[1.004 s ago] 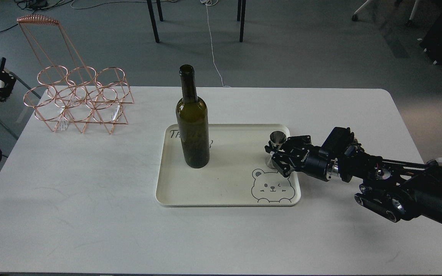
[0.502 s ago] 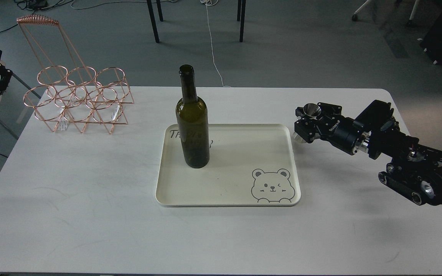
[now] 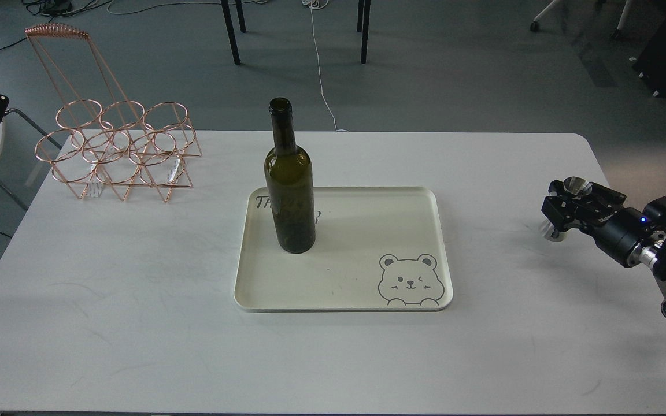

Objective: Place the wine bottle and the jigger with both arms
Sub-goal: 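Lift the jigger with the right gripper and carry it off the tray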

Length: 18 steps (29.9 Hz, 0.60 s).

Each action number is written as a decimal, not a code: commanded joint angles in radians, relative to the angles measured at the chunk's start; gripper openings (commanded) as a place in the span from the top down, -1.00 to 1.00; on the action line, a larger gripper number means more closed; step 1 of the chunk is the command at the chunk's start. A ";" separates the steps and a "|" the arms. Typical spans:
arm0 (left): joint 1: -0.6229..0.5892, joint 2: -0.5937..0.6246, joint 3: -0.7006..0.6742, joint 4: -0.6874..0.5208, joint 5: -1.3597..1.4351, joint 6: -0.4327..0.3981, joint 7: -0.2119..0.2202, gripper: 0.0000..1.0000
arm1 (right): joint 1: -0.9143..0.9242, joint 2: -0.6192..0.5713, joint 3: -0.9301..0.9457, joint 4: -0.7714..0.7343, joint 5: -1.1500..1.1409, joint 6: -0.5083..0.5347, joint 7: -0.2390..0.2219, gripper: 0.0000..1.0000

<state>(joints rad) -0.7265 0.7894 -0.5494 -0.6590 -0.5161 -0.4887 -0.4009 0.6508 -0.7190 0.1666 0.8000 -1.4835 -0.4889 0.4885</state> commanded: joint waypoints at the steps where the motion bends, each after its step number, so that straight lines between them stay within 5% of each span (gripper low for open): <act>1: -0.001 -0.001 0.000 -0.024 -0.001 0.000 -0.004 -0.97 | -0.031 0.000 -0.006 -0.007 0.040 0.000 0.000 0.87; 18: -0.005 0.001 0.000 -0.033 -0.001 0.000 -0.004 -0.97 | -0.056 0.036 -0.009 -0.051 0.046 0.000 0.000 0.73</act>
<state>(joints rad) -0.7271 0.7896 -0.5479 -0.6919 -0.5155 -0.4887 -0.4056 0.5944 -0.6838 0.1595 0.7475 -1.4372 -0.4887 0.4888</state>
